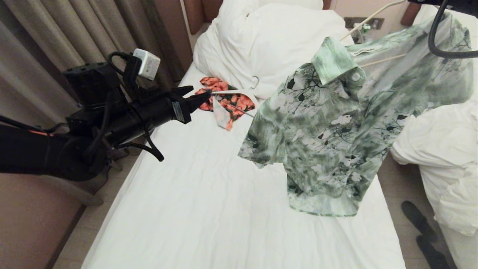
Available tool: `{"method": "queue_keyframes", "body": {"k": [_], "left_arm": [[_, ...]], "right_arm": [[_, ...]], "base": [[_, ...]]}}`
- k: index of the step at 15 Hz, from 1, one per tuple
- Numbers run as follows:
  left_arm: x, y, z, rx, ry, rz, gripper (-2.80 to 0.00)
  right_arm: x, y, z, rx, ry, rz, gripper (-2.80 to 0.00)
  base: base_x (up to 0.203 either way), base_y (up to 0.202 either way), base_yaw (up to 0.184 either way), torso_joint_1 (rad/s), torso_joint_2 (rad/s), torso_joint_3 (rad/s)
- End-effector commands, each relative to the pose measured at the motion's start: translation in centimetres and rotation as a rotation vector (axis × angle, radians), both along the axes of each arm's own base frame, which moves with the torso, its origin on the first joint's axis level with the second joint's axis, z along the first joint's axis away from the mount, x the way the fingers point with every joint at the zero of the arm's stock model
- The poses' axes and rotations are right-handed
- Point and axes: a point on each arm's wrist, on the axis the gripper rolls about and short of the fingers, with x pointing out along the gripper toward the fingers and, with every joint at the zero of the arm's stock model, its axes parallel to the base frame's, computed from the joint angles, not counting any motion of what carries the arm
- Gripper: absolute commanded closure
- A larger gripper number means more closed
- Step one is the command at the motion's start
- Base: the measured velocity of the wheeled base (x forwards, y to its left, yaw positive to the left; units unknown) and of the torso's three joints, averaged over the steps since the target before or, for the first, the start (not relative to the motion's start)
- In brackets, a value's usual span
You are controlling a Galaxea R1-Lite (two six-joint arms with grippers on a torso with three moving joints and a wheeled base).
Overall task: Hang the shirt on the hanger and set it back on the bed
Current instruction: Take the clothes hanger out of the clothes
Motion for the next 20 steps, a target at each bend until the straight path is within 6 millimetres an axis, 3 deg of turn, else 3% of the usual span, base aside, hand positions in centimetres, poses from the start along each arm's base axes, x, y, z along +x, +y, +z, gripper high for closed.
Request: {"method": "queue_keyframes", "body": {"k": [1, 4, 6, 20], "left_arm": [[0.6, 2.1, 0.1, 0.003, -0.008, 0.048, 0.00], [1.0, 4.6, 0.2, 0.013, -0.017, 0.065, 0.00], [0.4, 4.4, 0.9, 0.009, -0.037, 0.054, 0.00], [-0.1, 4.1, 1.1, 0.009, -0.041, 0.038, 0.00]], "right_arm": [[0.2, 0.1, -0.2, -0.003, 0.006, 0.002, 0.00], [0.1, 0.1, -0.1, -0.003, 0.004, 0.000, 0.00], [0.2, 0.1, 0.0, -0.019, -0.004, -0.006, 0.00], [-0.3, 0.9, 2.6, 0.016, -0.116, 0.026, 0.00]], "base": [[0.000, 0.000, 0.000, 0.000, 0.00, 0.000], [0.000, 0.000, 0.000, 0.000, 0.00, 0.000], [0.000, 0.000, 0.000, 0.000, 0.00, 0.000], [0.000, 0.000, 0.000, 0.000, 0.00, 0.000]]}}
